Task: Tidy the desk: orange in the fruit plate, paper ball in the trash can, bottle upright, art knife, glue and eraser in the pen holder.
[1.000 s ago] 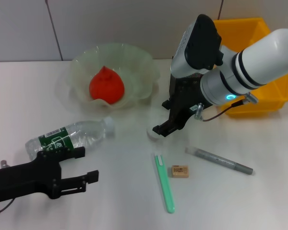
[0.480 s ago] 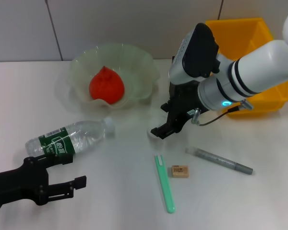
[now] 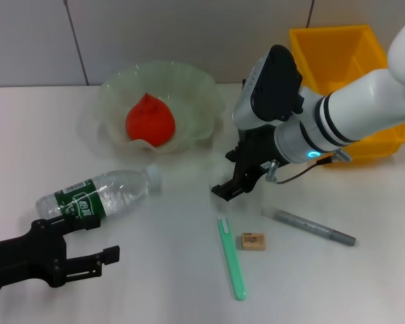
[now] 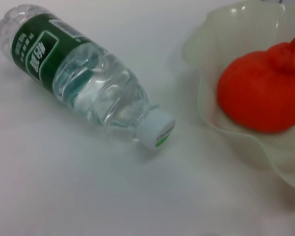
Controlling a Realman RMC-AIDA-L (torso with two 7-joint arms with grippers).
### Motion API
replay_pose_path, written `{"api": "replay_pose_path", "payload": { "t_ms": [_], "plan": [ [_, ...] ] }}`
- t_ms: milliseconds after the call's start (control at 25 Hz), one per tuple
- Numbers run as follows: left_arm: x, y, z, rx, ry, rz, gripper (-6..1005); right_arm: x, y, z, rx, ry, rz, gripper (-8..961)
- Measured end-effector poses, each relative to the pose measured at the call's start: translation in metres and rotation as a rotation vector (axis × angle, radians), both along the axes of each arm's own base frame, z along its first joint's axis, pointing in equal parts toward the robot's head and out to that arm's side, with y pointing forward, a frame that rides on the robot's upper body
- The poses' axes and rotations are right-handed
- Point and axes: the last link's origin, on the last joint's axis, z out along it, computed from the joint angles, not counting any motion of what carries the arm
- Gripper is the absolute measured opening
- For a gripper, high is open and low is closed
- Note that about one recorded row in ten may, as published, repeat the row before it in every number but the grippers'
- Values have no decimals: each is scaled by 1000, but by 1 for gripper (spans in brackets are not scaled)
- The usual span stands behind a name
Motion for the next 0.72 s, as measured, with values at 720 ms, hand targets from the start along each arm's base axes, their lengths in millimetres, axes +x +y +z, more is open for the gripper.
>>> {"api": "replay_pose_path", "payload": {
  "t_ms": [720],
  "plan": [
    [2, 4, 2, 14, -4, -3, 827, -14, -2, 16, -20, 81, -44, 467]
  ]
}}
